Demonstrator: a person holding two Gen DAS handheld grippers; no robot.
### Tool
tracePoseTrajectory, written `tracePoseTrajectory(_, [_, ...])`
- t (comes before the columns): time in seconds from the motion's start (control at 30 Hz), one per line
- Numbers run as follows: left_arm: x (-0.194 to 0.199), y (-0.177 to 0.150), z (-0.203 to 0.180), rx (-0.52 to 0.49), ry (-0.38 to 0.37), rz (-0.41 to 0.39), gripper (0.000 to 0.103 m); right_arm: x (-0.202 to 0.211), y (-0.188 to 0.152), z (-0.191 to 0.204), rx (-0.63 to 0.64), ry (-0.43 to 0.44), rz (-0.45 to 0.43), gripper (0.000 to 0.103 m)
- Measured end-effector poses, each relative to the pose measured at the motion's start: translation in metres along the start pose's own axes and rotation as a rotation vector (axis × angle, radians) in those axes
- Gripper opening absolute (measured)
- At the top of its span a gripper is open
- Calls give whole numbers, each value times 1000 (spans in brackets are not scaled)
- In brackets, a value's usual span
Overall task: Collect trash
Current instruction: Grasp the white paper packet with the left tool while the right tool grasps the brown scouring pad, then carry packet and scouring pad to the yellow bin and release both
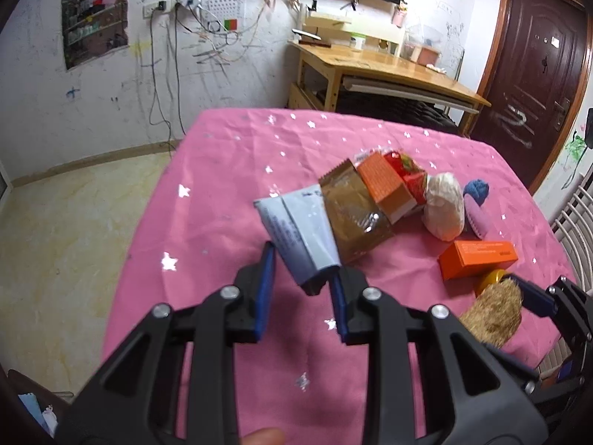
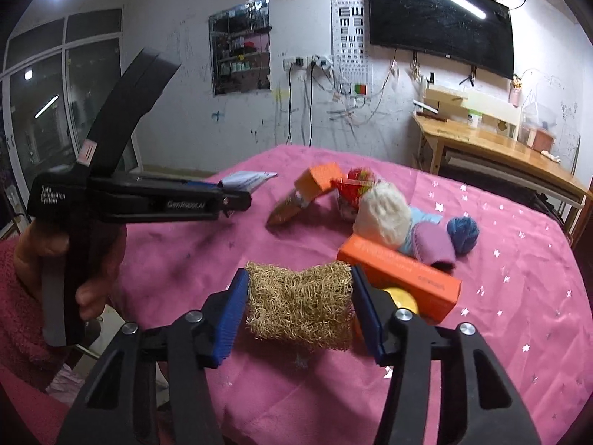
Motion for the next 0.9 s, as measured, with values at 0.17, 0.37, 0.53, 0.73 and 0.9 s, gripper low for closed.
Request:
tracePoseTrajectory(0.17, [21, 9, -7, -7, 8, -47, 26, 16, 6, -12, -29, 6, -49, 50])
tracePoseTrajectory(0.37, [42, 21, -39, -46, -26, -99, 26, 44, 8, -42, -96, -36, -114, 50])
tracePoseTrajectory(0.53, [53, 30, -85, -105, -86, -130, 26, 77, 3, -82, -164, -111, -167, 50])
tracePoseTrajectory(0.73, [54, 34, -142, -187, -155, -135, 26, 116, -16, -132, -257, -206, -212, 50])
tracePoseTrajectory(0.9, [55, 34, -192, -252, -218, -132, 26, 149, -36, -165, -310, -293, -230, 50])
Point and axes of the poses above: each gripper's, at about its wrist camera, not at the fingertips, and x roughly against the way its jaws point, z to its left, y to its top, the point moved 2 cm from there along -x, roughly the way its jaws point, and after that the axes turned 5 degrees about y, right-handed, at the moved point
